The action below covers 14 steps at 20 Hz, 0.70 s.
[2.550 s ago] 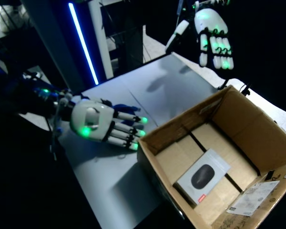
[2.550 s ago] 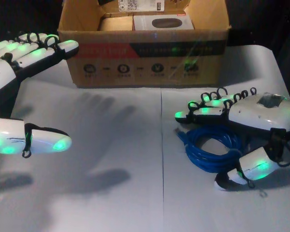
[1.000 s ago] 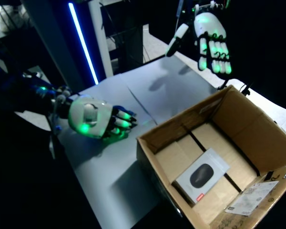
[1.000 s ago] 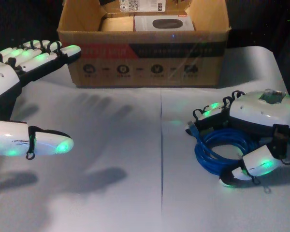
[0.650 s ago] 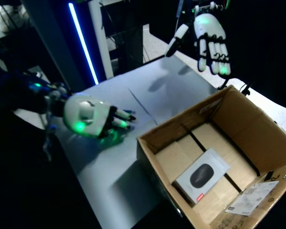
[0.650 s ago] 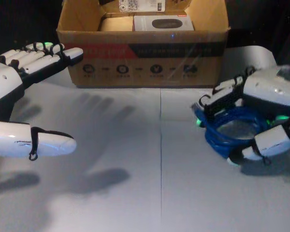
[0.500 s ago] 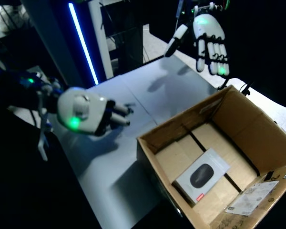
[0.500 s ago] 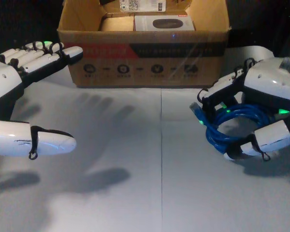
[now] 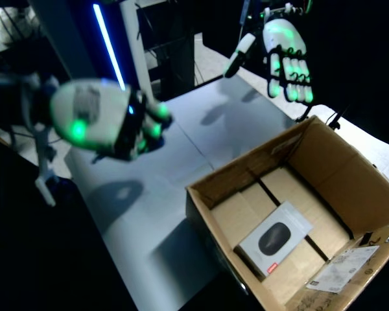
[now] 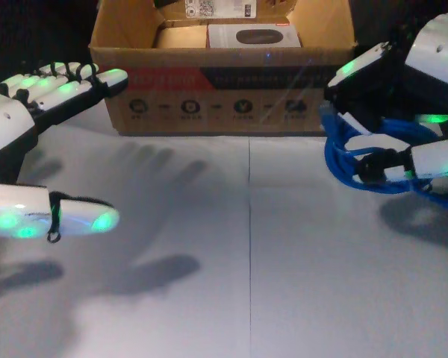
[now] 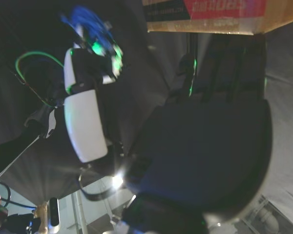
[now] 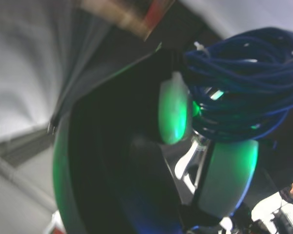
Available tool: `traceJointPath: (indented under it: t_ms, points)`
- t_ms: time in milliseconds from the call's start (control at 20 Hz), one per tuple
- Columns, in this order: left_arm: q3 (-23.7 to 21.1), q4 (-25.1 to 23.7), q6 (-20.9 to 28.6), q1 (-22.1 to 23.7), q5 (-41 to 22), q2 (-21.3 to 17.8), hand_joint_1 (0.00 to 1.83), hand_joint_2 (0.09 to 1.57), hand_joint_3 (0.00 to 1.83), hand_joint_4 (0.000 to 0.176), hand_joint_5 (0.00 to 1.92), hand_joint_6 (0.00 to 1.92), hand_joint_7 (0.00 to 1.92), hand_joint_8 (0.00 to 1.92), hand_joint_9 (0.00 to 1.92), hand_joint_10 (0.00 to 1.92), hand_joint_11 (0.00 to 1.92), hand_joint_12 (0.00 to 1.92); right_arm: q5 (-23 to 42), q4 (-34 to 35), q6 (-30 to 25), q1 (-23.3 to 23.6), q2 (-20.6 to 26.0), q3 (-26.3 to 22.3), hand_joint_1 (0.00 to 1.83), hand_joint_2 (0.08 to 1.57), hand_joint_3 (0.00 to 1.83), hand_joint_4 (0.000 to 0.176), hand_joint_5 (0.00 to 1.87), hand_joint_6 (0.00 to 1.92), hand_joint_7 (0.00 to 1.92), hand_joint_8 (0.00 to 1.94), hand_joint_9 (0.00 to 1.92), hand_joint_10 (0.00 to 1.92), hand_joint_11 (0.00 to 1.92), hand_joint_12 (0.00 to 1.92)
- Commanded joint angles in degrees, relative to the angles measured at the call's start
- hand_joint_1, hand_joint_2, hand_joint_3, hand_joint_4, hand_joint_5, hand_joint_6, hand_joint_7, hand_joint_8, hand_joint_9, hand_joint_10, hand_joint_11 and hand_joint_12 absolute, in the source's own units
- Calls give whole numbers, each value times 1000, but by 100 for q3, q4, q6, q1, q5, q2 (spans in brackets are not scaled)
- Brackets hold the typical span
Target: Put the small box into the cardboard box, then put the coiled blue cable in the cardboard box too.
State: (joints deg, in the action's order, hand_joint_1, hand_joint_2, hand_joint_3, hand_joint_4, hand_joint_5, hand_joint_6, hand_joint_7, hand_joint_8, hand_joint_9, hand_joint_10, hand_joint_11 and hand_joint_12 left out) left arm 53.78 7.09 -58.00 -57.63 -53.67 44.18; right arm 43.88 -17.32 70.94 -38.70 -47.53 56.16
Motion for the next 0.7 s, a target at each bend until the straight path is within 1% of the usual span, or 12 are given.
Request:
traceJointPath:
  t_ms: [0,50,100,150,200,250,300,500,550,600,650]
  points:
    - [21,21,41,27,-700,28,432,900,2,176,0,0,0,0,0,0,0,0,640,166,-2,140,13,5,1034,1328,45,0,593,1634,1189,1941,1535,1921,1674,1921]
    - [23,21,55,27,-701,28,425,898,1,176,0,0,0,0,0,0,2,1,644,166,-2,187,15,7,1346,1307,19,0,750,1794,1237,1941,1583,1921,1728,1921]
    - [24,21,62,27,-702,28,421,896,0,176,0,0,0,0,0,0,7,3,650,166,-1,212,15,10,1439,1287,4,0,785,1834,1247,1941,1596,1921,1744,1921]
    - [25,21,64,27,-702,30,412,898,1,176,0,0,0,0,0,0,12,5,662,167,-1,245,15,14,1080,1301,17,0,655,1564,1252,1941,1590,1921,1722,1921]
    - [27,21,64,27,-702,30,402,897,0,176,0,0,0,0,0,0,21,9,685,167,-1,273,16,18,1349,1293,7,0,778,1750,1272,1941,1605,1921,1743,1921]
    - [32,21,65,27,-703,34,401,899,1,176,0,0,0,0,0,0,17,8,724,167,-1,320,17,20,1429,1290,3,0,826,1858,1275,1941,1605,1921,1739,1921]
    - [34,21,66,27,-708,35,397,896,0,176,0,0,0,0,0,0,34,15,732,167,-1,328,17,20,1053,1330,18,0,616,1621,1250,1941,1571,1921,1680,1921]
    - [35,20,98,26,-730,41,418,901,2,176,0,0,0,0,0,0,13,7,729,167,-1,272,-40,23,1037,1338,18,0,596,1626,1205,1941,1544,1921,1663,1921]
    - [35,20,103,23,-729,41,427,902,2,176,0,0,0,0,0,0,6,4,729,169,-1,229,-72,22,1323,1308,1,0,764,1859,1222,1941,1548,1921,1668,1921]
    - [35,20,104,19,-728,41,434,905,2,176,0,0,0,0,0,0,14,7,729,169,-1,191,-114,34,1099,1296,10,0,669,1639,1020,1941,1424,1921,1579,1921]
    - [34,20,105,19,-729,43,427,904,1,176,0,0,0,0,0,0,21,10,727,170,-1,135,-164,61,996,1277,1,0,691,1497,872,1941,1322,1921,1496,1921]
